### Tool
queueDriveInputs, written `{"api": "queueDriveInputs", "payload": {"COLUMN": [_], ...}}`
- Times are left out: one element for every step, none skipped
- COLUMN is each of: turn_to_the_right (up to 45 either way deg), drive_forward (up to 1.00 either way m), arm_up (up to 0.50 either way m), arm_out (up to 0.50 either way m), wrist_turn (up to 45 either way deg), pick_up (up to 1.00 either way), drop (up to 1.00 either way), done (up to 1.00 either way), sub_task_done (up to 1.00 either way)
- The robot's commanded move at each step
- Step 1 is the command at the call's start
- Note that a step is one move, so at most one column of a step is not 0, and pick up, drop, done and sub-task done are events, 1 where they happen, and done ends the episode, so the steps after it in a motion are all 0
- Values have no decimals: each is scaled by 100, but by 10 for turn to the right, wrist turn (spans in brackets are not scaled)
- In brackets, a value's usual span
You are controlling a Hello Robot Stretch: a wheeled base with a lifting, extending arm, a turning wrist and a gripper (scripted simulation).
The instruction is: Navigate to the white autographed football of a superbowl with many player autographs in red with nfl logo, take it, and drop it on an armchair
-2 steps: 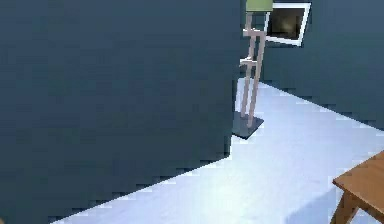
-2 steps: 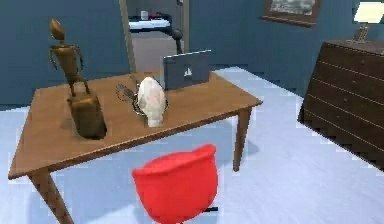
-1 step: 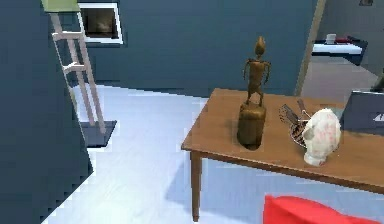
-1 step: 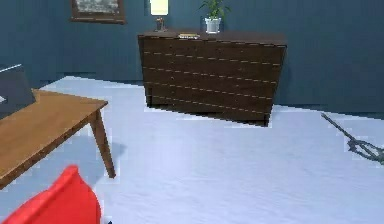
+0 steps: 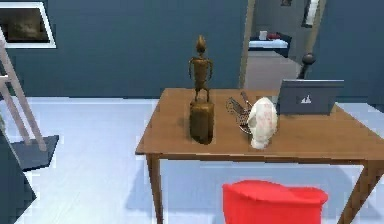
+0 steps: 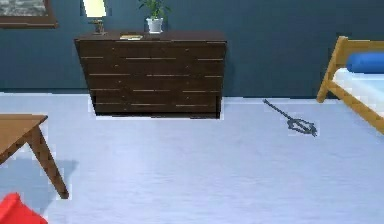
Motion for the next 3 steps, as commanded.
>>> {"api": "queueDriveInputs", "payload": {"turn_to_the_right": [0, -450, 0], "drive_forward": [45, 0, 0], "arm_up": [0, 0, 50], "arm_out": [0, 0, 0], "wrist_turn": [0, 0, 0], "pick_up": [0, 0, 0], "drop": [0, 0, 0], "done": [0, 0, 0], "sub_task_done": [0, 0, 0]}}
